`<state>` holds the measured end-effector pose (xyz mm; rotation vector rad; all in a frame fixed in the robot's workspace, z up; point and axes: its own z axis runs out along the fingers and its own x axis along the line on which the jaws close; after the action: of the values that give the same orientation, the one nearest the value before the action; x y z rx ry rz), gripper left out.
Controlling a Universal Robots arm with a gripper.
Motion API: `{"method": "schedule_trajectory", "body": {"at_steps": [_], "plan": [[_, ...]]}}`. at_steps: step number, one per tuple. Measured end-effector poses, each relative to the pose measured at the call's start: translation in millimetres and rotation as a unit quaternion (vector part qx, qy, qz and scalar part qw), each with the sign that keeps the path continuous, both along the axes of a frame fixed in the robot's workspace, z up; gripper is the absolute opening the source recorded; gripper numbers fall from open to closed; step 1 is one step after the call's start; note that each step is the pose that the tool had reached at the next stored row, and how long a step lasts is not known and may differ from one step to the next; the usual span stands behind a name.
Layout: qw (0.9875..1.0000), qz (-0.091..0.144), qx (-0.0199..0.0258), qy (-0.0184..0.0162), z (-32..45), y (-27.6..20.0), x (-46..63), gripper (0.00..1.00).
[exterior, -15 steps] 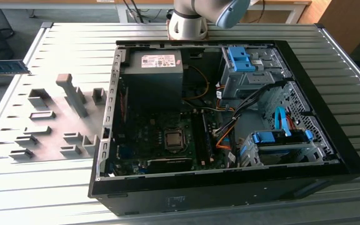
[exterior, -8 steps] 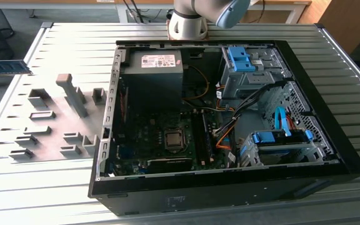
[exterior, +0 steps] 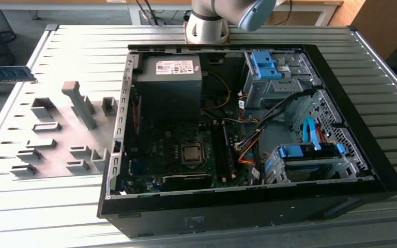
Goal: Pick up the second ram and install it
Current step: 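Pick up the second ram and move it above second insertion slot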
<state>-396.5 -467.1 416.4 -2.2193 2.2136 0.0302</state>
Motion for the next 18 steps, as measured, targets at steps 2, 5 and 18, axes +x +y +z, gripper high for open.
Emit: {"method": "schedule_trajectory", "body": {"at_steps": [2, 5, 18], "plan": [[1.0, 0.0, 0.0, 0.0, 0.0, 0.0, 1.7, 0.14], [1.0, 0.0, 0.0, 0.0, 0.0, 0.0, 4.7, 0.14], [1.0, 0.0, 0.0, 0.0, 0.0, 0.0, 17.7, 0.14]]}}
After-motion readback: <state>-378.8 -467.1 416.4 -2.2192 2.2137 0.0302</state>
